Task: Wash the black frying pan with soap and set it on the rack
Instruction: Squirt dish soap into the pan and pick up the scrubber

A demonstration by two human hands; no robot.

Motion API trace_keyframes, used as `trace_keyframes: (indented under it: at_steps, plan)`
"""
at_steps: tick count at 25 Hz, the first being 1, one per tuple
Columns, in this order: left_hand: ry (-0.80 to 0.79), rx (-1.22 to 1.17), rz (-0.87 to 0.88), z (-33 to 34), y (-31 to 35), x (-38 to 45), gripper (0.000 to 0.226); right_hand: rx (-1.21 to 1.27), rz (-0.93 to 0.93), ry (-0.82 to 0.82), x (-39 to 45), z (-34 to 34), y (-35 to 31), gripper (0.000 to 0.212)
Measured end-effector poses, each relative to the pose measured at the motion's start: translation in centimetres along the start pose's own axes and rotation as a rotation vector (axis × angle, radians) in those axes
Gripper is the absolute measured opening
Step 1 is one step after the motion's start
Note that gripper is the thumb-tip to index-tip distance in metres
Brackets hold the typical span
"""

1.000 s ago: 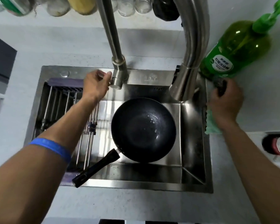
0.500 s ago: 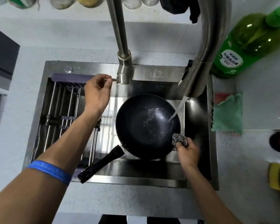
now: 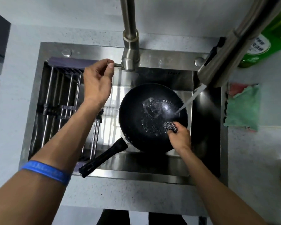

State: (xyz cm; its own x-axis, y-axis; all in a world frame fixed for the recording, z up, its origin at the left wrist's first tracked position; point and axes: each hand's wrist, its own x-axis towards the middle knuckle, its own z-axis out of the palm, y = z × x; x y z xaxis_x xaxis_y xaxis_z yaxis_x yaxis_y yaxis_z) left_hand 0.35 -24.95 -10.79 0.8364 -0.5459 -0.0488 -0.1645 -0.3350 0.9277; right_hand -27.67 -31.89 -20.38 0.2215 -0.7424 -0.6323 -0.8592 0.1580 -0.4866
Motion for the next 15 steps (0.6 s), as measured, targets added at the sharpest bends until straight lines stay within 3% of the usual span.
trace_keyframes:
  at_steps: [4, 9, 15]
  plan:
    - [0.012, 0.058, 0.030, -0.1, -0.2, -0.1, 0.020, -0.061, 0.014, -0.043, -0.8, 0.7, 0.1, 0.044]
    - [-0.012, 0.111, 0.053, -0.4, 0.0, -0.2, 0.025, -0.032, -0.002, -0.061, -1.0, 0.8, -0.9, 0.038]
    - [0.000, 0.134, 0.026, -0.4, 0.4, -0.4, 0.028, -0.042, -0.061, 0.003, 0.2, 0.7, -2.0, 0.045]
